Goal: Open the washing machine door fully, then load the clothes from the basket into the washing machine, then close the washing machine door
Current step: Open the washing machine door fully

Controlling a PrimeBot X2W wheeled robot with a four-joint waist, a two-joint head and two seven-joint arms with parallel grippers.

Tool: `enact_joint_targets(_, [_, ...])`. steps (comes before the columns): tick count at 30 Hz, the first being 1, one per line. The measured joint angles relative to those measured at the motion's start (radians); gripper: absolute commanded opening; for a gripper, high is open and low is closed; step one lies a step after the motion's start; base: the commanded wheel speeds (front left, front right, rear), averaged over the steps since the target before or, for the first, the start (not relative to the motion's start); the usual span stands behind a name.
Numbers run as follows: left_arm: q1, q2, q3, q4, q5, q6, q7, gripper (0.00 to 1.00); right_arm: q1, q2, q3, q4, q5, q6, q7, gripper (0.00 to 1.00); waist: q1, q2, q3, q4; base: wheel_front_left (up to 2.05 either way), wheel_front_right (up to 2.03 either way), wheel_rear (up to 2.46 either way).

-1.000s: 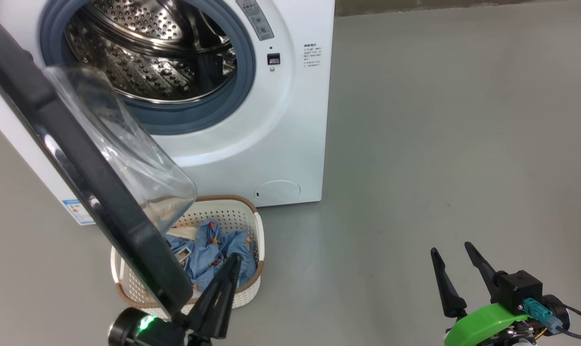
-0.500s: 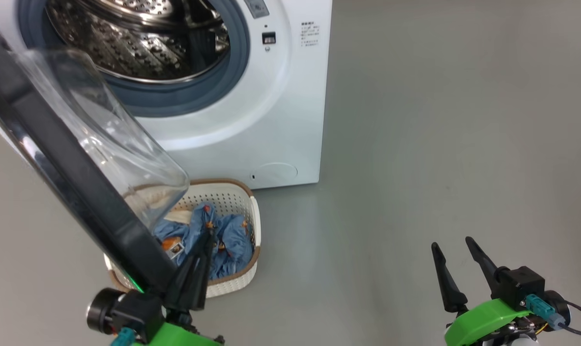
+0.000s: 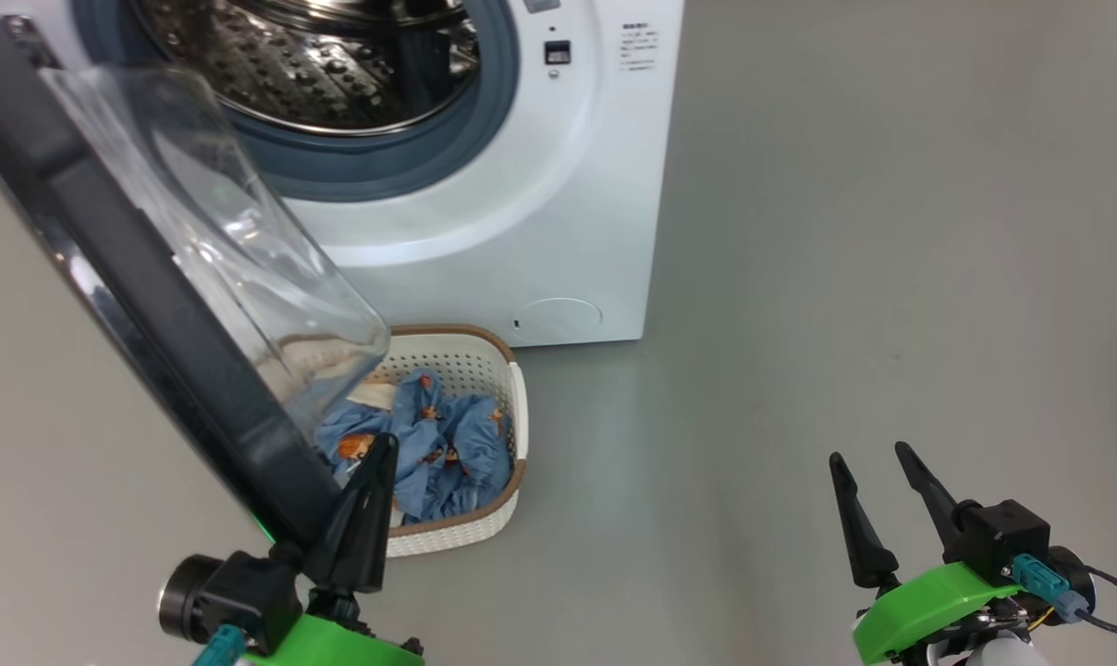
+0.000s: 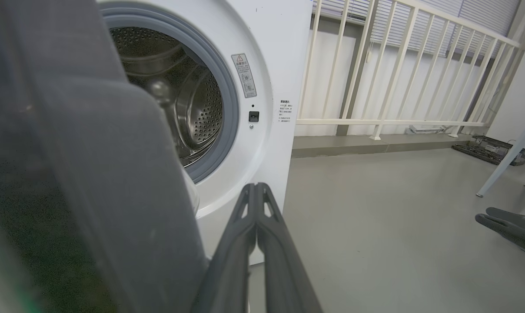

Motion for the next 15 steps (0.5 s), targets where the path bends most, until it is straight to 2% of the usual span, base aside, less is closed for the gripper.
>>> enact_joint_targets(15, [0.046,-0.005,0.020,0.031,-0.007,0.019,0.000,0.00,0.002,0.000,0.007,0.010,0.022,0.000,0.000,1.00,0.0000,0.0000,-0.037,0.063,0.00,0.00,0.00])
